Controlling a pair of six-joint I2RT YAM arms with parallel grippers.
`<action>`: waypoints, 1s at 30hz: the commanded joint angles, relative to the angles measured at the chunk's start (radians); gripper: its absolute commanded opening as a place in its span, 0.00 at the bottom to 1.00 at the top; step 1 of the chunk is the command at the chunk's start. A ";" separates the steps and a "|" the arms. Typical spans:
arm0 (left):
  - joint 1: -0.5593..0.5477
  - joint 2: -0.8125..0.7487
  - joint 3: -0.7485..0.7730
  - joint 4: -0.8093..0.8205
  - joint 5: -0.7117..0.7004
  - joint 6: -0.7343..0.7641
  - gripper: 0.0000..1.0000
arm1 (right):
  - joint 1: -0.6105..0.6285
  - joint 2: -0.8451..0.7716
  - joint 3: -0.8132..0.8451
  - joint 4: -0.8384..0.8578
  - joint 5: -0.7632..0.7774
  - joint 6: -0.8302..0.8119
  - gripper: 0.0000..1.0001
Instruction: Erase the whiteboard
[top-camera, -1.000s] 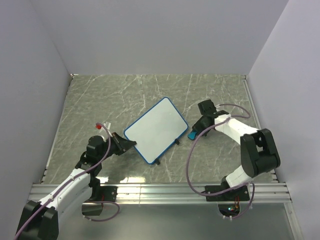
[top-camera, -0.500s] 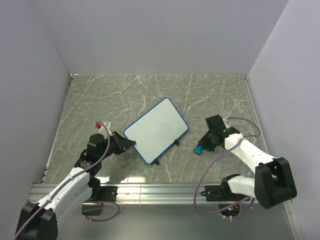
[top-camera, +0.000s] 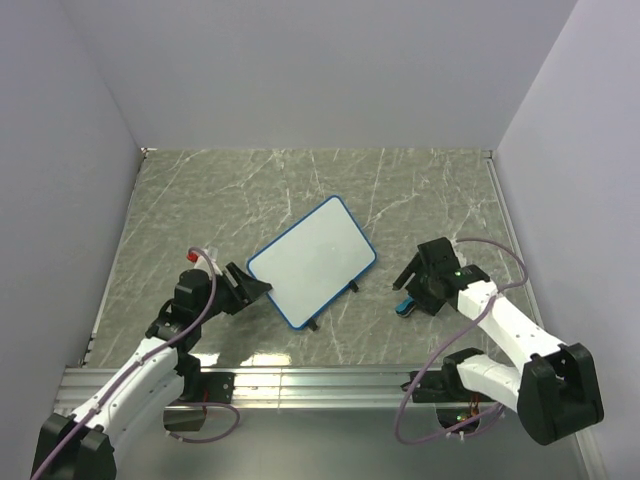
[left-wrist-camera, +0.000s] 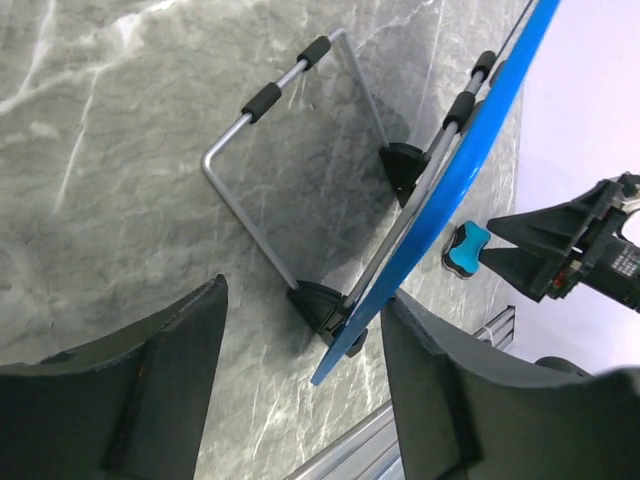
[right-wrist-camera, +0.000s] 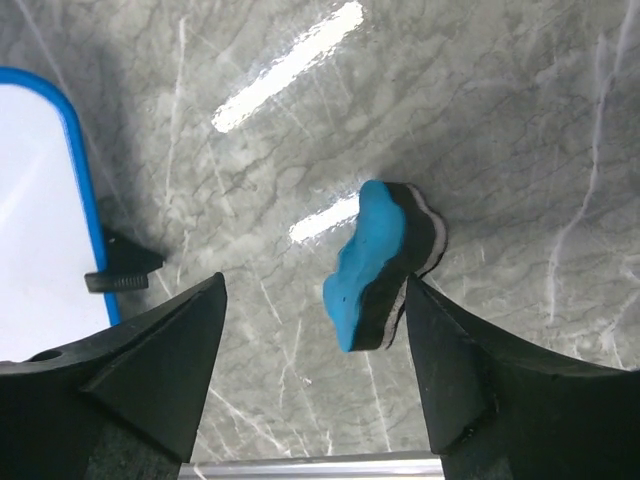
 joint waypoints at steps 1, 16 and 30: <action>0.006 -0.003 0.010 -0.073 -0.011 0.009 0.67 | 0.001 -0.036 0.013 -0.016 -0.016 -0.037 0.80; 0.005 -0.129 0.232 -0.283 -0.020 0.030 0.99 | 0.008 -0.177 0.059 0.045 -0.227 -0.129 0.85; 0.005 -0.170 0.586 -0.706 -0.095 0.156 0.99 | 0.267 -0.321 0.421 -0.138 -0.220 -0.244 0.93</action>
